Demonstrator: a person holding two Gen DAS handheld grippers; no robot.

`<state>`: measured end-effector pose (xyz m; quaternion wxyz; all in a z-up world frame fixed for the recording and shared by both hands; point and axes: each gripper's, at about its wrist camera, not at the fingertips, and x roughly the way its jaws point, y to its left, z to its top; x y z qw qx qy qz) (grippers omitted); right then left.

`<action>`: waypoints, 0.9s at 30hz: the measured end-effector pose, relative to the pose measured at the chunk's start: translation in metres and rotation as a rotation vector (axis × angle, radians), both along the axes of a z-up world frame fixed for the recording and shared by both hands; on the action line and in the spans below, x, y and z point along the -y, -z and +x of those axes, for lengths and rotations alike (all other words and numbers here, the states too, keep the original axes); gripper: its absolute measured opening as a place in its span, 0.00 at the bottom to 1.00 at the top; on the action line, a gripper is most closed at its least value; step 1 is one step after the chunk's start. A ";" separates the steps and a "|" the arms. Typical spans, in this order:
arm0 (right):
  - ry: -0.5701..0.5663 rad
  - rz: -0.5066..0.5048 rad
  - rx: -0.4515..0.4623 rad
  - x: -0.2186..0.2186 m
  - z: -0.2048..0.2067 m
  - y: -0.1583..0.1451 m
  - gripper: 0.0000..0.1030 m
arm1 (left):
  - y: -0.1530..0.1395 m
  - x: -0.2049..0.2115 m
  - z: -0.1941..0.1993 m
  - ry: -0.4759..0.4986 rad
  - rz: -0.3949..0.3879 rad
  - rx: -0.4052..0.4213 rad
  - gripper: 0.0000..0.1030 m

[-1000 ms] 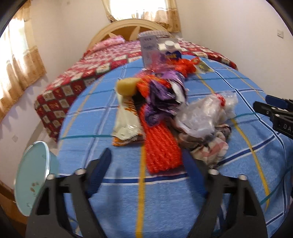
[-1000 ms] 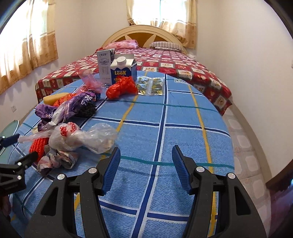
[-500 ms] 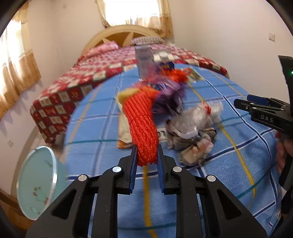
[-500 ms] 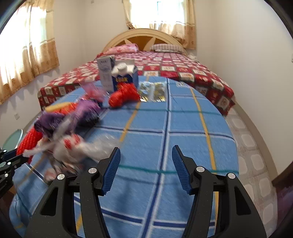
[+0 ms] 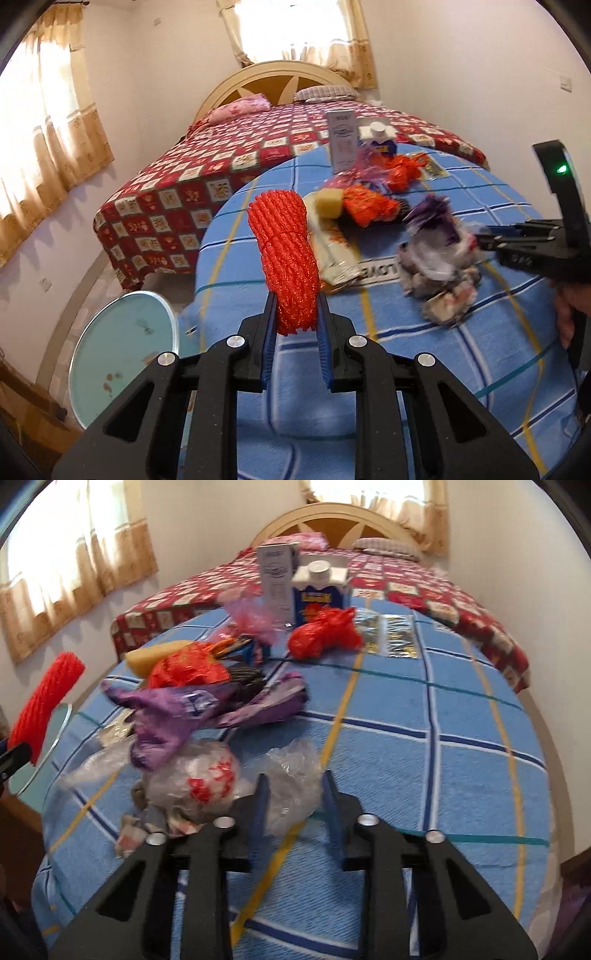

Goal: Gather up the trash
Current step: 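Grasp the clear plastic bag with the right tool while the left tool holds the net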

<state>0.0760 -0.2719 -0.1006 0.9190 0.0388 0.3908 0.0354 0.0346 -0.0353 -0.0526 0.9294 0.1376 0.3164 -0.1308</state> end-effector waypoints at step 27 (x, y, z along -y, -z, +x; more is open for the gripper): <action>-0.113 0.114 0.259 -0.068 -0.008 -0.080 0.06 | 0.001 -0.124 0.002 -0.285 0.037 -0.014 0.19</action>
